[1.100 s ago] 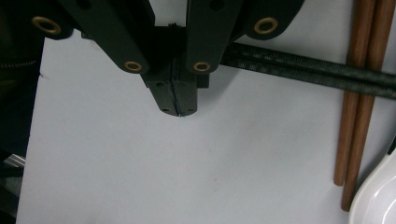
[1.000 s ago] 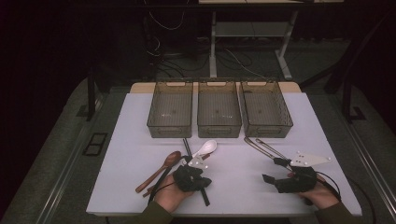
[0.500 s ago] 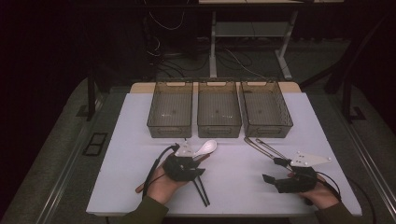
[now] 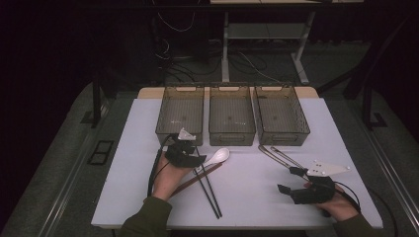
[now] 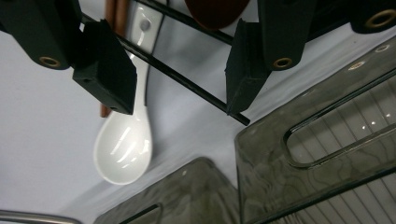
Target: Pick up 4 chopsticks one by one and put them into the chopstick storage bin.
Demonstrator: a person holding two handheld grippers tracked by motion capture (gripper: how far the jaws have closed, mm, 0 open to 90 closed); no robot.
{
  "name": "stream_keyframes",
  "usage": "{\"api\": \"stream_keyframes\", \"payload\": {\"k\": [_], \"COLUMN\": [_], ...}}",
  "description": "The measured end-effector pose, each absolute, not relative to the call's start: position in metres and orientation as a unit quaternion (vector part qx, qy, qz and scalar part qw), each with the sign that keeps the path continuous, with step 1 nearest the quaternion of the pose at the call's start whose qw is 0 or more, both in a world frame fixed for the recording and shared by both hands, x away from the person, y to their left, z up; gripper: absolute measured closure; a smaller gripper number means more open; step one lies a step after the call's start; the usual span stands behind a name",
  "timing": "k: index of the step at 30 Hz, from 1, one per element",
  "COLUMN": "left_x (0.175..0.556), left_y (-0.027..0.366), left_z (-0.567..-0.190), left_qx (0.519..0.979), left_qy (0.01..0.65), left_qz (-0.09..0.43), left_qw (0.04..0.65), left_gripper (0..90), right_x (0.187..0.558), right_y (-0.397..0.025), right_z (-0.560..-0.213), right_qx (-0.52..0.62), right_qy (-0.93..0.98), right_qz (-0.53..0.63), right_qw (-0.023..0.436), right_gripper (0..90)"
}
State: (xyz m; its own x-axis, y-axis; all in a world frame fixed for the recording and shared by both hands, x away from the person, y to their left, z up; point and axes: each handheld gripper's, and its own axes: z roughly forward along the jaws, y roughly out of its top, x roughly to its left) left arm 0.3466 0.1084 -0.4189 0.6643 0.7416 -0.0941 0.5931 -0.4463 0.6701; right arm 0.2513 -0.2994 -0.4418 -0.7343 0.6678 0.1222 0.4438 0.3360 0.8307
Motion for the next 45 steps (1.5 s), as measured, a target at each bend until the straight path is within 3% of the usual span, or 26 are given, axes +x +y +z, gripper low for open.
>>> {"api": "stream_keyframes", "payload": {"k": [13,32,45], "left_x": [0.365,0.375,0.375], "left_y": [0.104,0.096,0.091], "left_z": [-0.436,-0.437,-0.437], "left_qx": [0.837,0.828,0.826], "left_qy": [0.427,0.427,0.419], "left_qz": [0.088,0.085,0.064], "left_qw": [0.331,0.354,0.371], "left_gripper": [41.6,58.7,63.3], "right_x": [0.251,0.252,0.252], "right_y": [-0.300,-0.300,-0.300], "right_z": [-0.442,-0.442,-0.442], "right_qx": [0.343,0.343,0.341], "right_qy": [0.809,0.808,0.809], "right_qz": [0.462,0.464,0.463], "right_qw": [0.121,0.120,0.121], "right_gripper": [19.3,19.3,19.3]}}
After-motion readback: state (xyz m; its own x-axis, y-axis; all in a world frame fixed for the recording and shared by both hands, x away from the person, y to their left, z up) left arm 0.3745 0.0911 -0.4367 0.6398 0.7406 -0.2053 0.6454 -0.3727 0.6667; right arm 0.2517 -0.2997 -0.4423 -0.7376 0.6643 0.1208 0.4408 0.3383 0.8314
